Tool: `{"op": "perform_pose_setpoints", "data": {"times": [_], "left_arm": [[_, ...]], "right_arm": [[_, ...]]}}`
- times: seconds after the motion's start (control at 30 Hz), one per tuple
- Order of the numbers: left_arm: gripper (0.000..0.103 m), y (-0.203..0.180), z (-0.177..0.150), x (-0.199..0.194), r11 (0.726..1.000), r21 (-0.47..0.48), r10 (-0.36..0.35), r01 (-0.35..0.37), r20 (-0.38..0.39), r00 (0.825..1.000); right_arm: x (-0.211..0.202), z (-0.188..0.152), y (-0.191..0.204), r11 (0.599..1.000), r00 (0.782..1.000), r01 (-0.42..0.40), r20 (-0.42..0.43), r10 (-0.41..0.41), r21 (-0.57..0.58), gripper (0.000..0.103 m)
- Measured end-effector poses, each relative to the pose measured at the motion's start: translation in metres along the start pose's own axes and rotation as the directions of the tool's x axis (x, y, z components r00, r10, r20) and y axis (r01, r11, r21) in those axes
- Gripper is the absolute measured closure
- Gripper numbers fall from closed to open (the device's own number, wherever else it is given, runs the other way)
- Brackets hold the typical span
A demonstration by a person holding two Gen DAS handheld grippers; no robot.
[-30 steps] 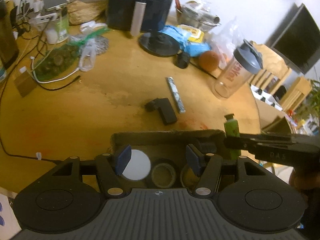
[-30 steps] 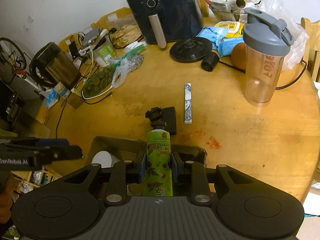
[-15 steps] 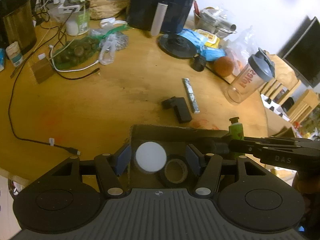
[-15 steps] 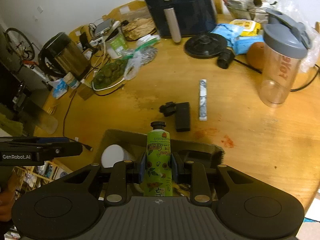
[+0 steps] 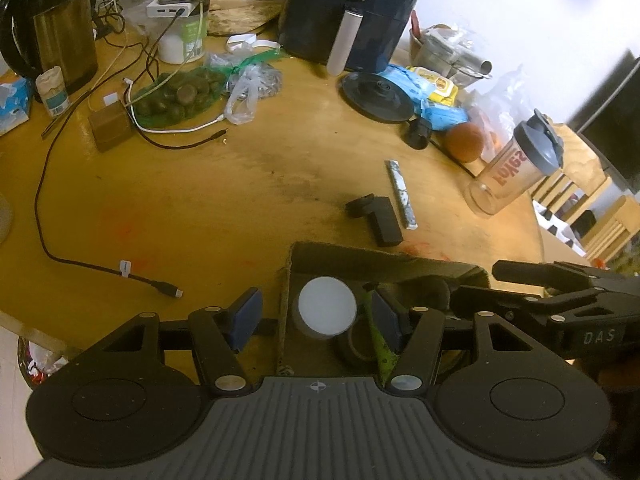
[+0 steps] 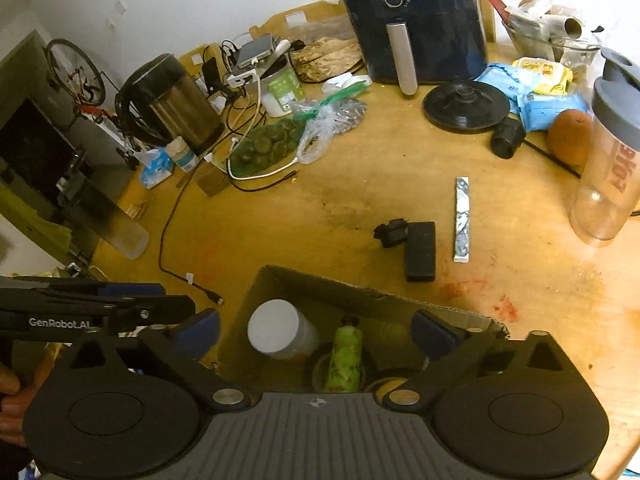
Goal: Organize objects
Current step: 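Open the right gripper to drop the green tube into the box, then withdraw both grippers from the box back over the table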
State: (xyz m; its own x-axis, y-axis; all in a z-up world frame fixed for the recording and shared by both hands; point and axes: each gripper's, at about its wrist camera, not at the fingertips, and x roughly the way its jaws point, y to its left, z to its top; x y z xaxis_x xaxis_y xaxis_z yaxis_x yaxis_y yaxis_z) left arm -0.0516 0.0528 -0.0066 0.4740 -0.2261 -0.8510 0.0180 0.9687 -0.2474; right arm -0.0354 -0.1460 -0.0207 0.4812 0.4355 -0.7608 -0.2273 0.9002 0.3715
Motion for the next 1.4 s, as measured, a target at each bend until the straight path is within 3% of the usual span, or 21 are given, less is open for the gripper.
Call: {"op": "perform_pose_setpoints", "data": {"times": [0.43, 0.67, 0.87, 1.13, 1.4], "left_arm": [[0.044, -0.007, 0.012, 0.011, 0.997, 0.065, -0.034, 0.035, -0.024, 0.999], [0.044, -0.016, 0.029, 0.021, 0.989, 0.131, -0.067, 0.070, -0.032, 0.997], [0.044, -0.024, 0.051, 0.028, 0.977, 0.189, -0.098, 0.099, -0.016, 0.995], [0.044, -0.033, 0.079, 0.030, 0.959, 0.254, -0.132, 0.122, 0.025, 0.991], [0.044, -0.028, 0.080, 0.036, 0.947, 0.289, -0.148, 0.139, 0.009, 0.989]], "right_arm": [[0.003, -0.003, -0.009, 0.990, 0.991, 0.137, -0.008, -0.137, 0.023, 0.000], [0.001, -0.002, -0.019, 0.961, 0.960, 0.275, 0.039, -0.276, 0.039, 0.000], [-0.007, 0.010, -0.028, 0.940, 0.935, 0.327, 0.116, -0.336, 0.096, 0.000], [-0.015, 0.029, -0.030, 0.927, 0.901, 0.366, 0.220, -0.375, 0.083, 0.000], [-0.008, 0.038, -0.029, 0.910, 0.893, 0.410, 0.177, -0.414, 0.061, 0.000]]}}
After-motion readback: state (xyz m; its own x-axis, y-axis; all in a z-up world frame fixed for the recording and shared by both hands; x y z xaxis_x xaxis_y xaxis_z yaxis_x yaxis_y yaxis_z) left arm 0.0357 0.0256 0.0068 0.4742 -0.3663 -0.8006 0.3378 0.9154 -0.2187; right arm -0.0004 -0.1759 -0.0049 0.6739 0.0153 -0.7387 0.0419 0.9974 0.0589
